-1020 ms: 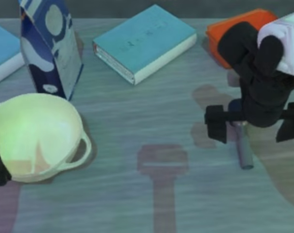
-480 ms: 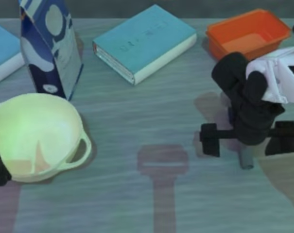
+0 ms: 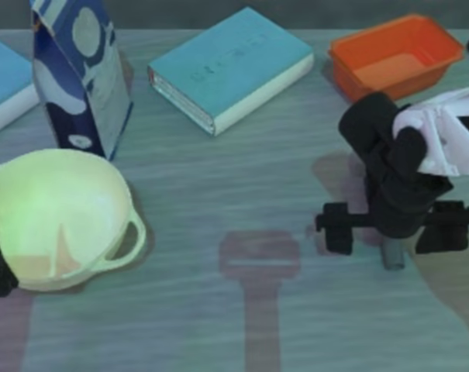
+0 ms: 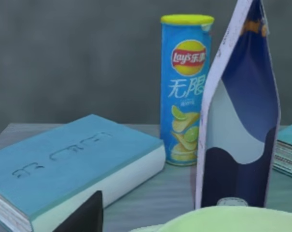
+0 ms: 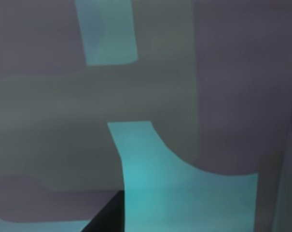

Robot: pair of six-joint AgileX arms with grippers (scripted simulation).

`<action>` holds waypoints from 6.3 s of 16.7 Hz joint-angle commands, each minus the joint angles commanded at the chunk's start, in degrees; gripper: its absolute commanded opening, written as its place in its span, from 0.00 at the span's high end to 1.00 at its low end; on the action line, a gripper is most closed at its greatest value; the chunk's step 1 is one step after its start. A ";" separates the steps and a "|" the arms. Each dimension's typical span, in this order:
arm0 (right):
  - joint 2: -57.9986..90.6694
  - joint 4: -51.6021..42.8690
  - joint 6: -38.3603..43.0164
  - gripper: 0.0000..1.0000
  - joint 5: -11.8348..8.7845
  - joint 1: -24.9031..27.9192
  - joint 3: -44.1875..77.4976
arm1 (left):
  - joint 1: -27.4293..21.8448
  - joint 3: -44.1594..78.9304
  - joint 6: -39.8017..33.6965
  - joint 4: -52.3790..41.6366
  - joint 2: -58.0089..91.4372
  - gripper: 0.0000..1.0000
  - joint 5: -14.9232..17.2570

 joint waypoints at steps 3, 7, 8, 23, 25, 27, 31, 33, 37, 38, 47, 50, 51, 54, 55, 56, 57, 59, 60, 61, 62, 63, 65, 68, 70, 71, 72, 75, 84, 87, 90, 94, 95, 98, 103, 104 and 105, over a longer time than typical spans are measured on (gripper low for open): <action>0.00 0.00 0.00 0.23 0.00 0.00 0.00 | 0.00 0.00 0.00 0.00 0.00 0.00 0.00; 0.00 0.00 0.00 0.53 0.00 0.00 0.00 | 0.00 0.00 0.00 0.00 0.00 0.00 0.00; 0.00 0.00 0.00 0.60 0.00 0.00 0.00 | 0.00 0.00 0.00 0.00 0.00 0.00 0.00; -2.42 -0.46 1.71 1.00 -2.75 0.73 1.44 | 0.00 0.00 0.00 0.00 0.00 0.00 0.00; -2.77 1.38 1.02 1.00 -3.21 0.85 1.16 | 0.00 0.00 0.00 0.00 0.00 0.00 0.00; -3.66 5.57 -0.53 1.00 -4.28 1.01 0.37 | 0.00 0.00 0.00 0.00 0.00 0.00 0.00; -6.53 19.57 -5.29 1.00 -7.74 1.20 -2.83 | 0.00 0.00 0.00 0.00 0.00 0.00 0.00; -8.32 28.68 -8.36 1.00 -9.96 1.28 -5.24 | 0.00 0.00 0.00 0.00 0.00 0.00 0.00; -12.80 49.35 -15.11 1.00 -14.76 1.33 -10.99 | 0.00 0.00 0.00 0.00 0.00 0.00 0.00; -14.13 54.59 -16.84 1.00 -15.96 1.31 -12.46 | 0.00 0.00 0.00 0.00 0.00 0.00 0.00; -24.60 83.38 -27.64 1.00 -23.26 1.02 -20.40 | 0.00 0.00 0.00 0.00 0.00 0.00 0.00; -24.76 83.67 -27.76 1.00 -23.33 1.02 -20.47 | 0.00 0.00 0.00 0.00 0.00 0.00 0.00; -24.76 83.67 -27.76 1.00 -23.33 1.02 -20.47 | 0.00 0.00 0.00 0.00 0.00 0.00 0.00; -24.20 84.34 -27.63 1.00 -22.55 1.79 -20.40 | 0.00 0.00 0.00 0.00 0.00 0.00 0.00; -23.76 85.32 -27.70 1.00 -21.60 2.73 -20.65 | 0.00 0.00 0.00 0.00 0.00 0.00 0.00; -23.22 86.52 -27.76 1.00 -20.43 3.88 -20.99 | 0.00 0.00 0.00 0.00 0.00 0.00 0.00; -22.62 87.80 -27.79 1.00 -19.19 5.21 -21.41 | 0.00 0.00 0.00 0.00 0.00 0.00 0.00; -21.63 90.26 -27.74 1.00 -16.89 7.74 -22.15 | 0.00 0.00 0.00 0.00 0.00 0.00 0.00; -21.33 91.15 -27.72 1.00 -16.09 8.62 -22.37 | 0.00 0.00 0.00 0.00 0.00 0.00 0.00; -21.21 91.58 -27.72 1.00 -15.72 9.04 -22.47 | 0.00 0.00 0.00 0.00 0.00 0.00 0.00; -21.20 91.60 -27.72 1.00 -15.70 9.06 -22.47 | 0.00 0.00 0.00 0.00 0.00 0.00 0.00; -21.20 91.60 -27.72 1.00 -15.70 9.06 -22.47 | 0.00 0.00 0.00 0.00 0.00 0.00 0.00; -21.37 91.50 -27.63 1.00 -15.85 8.88 -22.32 | 0.00 0.00 0.00 0.00 0.00 0.00 0.00; -21.20 91.60 -27.72 1.00 -15.70 9.06 -22.47 | 0.00 0.00 0.00 0.00 0.00 0.00 0.00; -21.20 91.60 -27.72 1.00 -15.70 9.06 -22.47 | 0.00 0.00 0.00 0.00 0.00 0.00 0.00; -21.20 91.60 -27.72 1.00 -15.70 9.06 -22.47 | -0.05 0.07 0.01 0.04 0.10 0.00 0.07; -21.20 91.60 -27.72 1.00 -15.70 9.06 -22.47 | -0.40 0.55 0.06 0.34 0.75 0.00 0.53; -21.20 91.60 -27.72 1.00 -15.70 9.06 -22.47 | -2.88 4.25 0.35 2.65 6.35 0.00 3.86; -21.20 91.60 -27.72 1.00 -15.70 9.06 -22.47 | -15.54 26.79 0.85 17.61 45.22 0.00 21.14; -21.20 91.60 -27.72 1.00 -15.70 9.06 -22.47 | -19.37 33.60 1.07 22.15 56.88 0.00 26.36; -21.20 91.60 -27.72 1.00 -15.70 9.06 -22.47 | -22.10 38.01 1.21 24.94 64.48 0.00 30.08; -21.20 91.60 -27.72 1.00 -15.70 9.06 -22.47 | -23.14 39.53 1.22 25.85 67.32 0.00 31.48; -21.20 91.60 -27.72 1.00 -15.70 9.06 -22.47 | -23.14 39.53 1.22 25.85 67.32 0.00 31.48; -21.20 91.60 -27.72 1.00 -15.70 9.06 -22.47 | -22.98 39.44 1.21 25.80 67.29 0.00 31.32; -21.20 91.60 -27.72 1.00 -15.70 9.06 -22.47 | -27.10 46.67 1.12 28.41 76.80 0.00 27.69; -21.20 91.60 -27.72 1.00 -15.70 9.06 -22.47 | -28.22 48.72 1.12 29.17 79.72 0.00 26.57; -21.20 91.60 -27.72 1.00 -15.70 9.06 -22.47 | -29.33 50.68 1.11 29.87 82.52 0.00 25.48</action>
